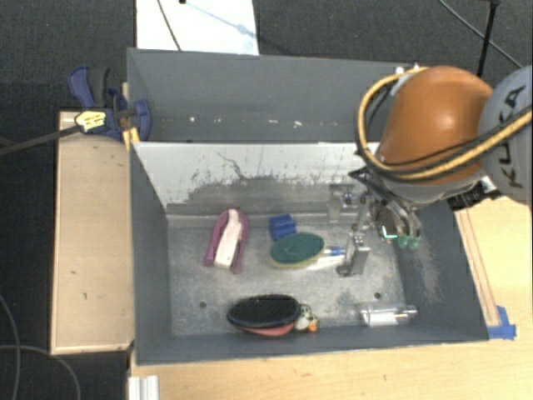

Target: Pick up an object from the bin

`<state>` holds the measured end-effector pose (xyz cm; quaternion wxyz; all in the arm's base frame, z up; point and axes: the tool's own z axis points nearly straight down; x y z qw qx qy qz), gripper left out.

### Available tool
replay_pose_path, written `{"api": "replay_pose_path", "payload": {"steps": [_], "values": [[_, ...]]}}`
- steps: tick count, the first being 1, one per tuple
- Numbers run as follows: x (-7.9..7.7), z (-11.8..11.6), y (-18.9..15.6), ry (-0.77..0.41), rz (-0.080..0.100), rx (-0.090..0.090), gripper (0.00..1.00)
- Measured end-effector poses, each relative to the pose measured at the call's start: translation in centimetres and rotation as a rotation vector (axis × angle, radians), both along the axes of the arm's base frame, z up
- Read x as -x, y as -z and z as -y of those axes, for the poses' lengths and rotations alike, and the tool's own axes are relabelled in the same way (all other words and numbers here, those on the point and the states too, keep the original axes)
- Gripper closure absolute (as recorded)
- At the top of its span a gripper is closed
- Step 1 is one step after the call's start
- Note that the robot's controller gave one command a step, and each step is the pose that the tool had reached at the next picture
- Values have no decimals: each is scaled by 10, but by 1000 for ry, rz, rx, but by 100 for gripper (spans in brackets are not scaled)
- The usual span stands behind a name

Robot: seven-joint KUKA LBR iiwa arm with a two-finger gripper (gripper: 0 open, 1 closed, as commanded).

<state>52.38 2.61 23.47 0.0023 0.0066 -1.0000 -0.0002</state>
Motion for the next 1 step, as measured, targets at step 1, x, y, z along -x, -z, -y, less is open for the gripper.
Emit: {"api": "replay_pose_path", "payload": {"steps": [1], "values": [[-44, 1, 169, 11, 0, -1, 0]]}}
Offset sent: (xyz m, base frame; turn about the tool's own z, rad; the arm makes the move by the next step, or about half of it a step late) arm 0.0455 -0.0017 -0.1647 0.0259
